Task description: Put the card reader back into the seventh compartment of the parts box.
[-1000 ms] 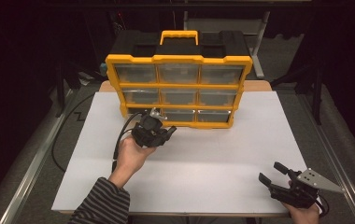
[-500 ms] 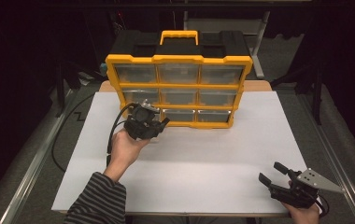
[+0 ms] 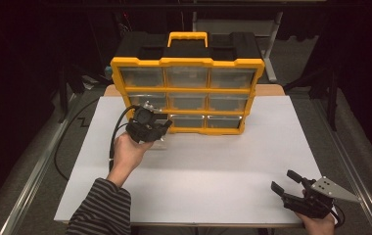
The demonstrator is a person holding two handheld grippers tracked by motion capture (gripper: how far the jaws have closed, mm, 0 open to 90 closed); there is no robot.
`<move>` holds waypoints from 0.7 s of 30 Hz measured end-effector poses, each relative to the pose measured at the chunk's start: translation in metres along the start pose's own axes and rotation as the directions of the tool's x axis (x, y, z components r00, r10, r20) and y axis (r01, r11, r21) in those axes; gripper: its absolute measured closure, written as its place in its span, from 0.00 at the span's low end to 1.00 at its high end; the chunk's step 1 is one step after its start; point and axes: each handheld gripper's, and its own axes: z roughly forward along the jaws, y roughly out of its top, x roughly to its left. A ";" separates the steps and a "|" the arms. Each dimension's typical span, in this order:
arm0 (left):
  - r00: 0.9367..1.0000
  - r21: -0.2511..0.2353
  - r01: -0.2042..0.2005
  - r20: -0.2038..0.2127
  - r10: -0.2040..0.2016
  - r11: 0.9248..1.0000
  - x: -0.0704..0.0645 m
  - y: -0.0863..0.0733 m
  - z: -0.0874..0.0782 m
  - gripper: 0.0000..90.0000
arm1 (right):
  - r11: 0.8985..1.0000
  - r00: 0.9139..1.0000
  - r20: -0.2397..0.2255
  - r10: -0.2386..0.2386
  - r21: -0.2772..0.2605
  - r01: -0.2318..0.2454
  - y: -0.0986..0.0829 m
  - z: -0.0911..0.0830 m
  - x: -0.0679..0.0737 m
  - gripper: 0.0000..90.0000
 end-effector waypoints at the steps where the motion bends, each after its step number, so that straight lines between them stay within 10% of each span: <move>1: 1.000 -0.001 0.003 -0.002 -0.003 1.000 0.001 0.000 0.000 0.81 | 1.000 1.000 0.000 0.000 0.000 0.000 0.000 0.000 0.000 0.26; 21: 0.999 0.016 0.043 -0.026 -0.042 0.999 0.017 -0.003 0.003 0.81 | 1.000 1.000 -0.003 0.000 0.005 0.000 0.000 0.000 0.000 0.26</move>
